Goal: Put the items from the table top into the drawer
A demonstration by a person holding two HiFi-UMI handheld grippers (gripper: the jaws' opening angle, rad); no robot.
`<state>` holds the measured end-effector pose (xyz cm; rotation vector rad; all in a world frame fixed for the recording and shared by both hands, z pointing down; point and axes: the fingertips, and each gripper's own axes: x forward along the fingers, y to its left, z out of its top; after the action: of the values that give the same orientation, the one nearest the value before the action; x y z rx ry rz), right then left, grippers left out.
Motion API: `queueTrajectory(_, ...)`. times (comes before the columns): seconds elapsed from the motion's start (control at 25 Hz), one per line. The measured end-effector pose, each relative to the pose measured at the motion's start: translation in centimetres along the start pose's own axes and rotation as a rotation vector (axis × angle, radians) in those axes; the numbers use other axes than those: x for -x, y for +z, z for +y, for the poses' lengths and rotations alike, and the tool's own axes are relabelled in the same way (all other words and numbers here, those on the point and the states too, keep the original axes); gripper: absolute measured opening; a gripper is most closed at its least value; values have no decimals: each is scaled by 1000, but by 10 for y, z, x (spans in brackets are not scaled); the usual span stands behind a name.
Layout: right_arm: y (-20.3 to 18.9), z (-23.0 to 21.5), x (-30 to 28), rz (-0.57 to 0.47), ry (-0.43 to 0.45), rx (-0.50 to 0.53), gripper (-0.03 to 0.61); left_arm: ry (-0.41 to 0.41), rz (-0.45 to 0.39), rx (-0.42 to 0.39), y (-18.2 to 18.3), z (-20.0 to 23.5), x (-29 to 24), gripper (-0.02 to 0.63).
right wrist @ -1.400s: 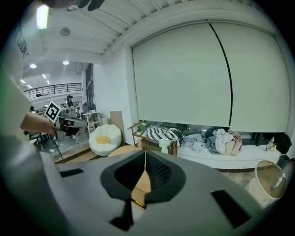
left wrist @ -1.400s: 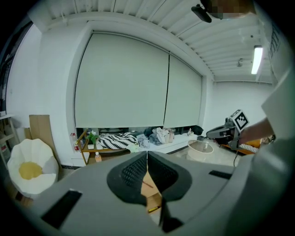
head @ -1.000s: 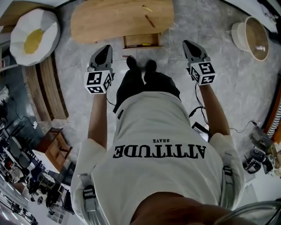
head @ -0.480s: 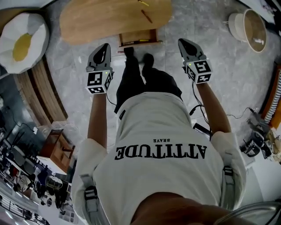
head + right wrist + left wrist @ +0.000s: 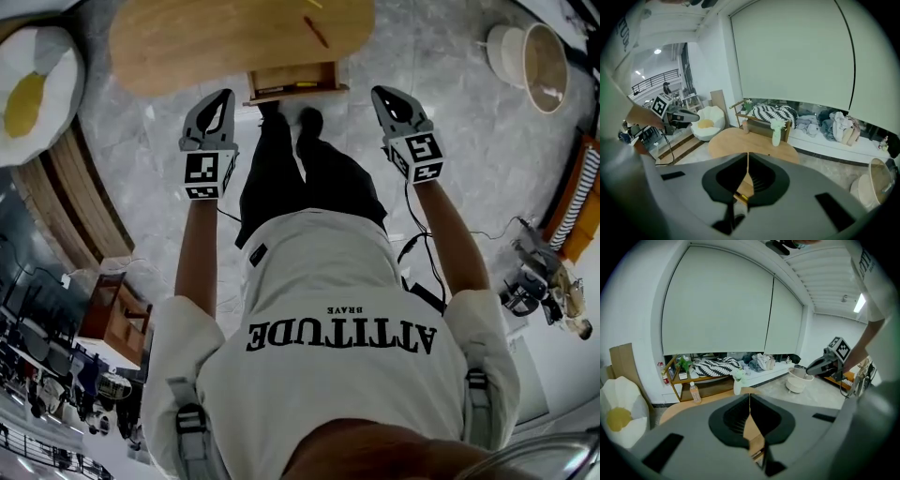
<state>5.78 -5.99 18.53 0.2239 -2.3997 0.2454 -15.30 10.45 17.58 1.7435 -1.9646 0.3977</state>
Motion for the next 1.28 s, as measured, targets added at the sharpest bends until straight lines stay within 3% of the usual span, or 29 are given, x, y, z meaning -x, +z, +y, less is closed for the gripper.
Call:
queueTrajectory(0.32,-23,-25,-57,40,8,-37,21,-63,43,-13,-30,0,-56,21)
queueTrajectory(0.88,-72,-68,-148,94,-13,-90,21,-123,76,56,-79,4,-131,21)
queueTrajectory(1.28,-115,-88,-218,150,18,-103,23,-99,89,104,-123,14,-173,21)
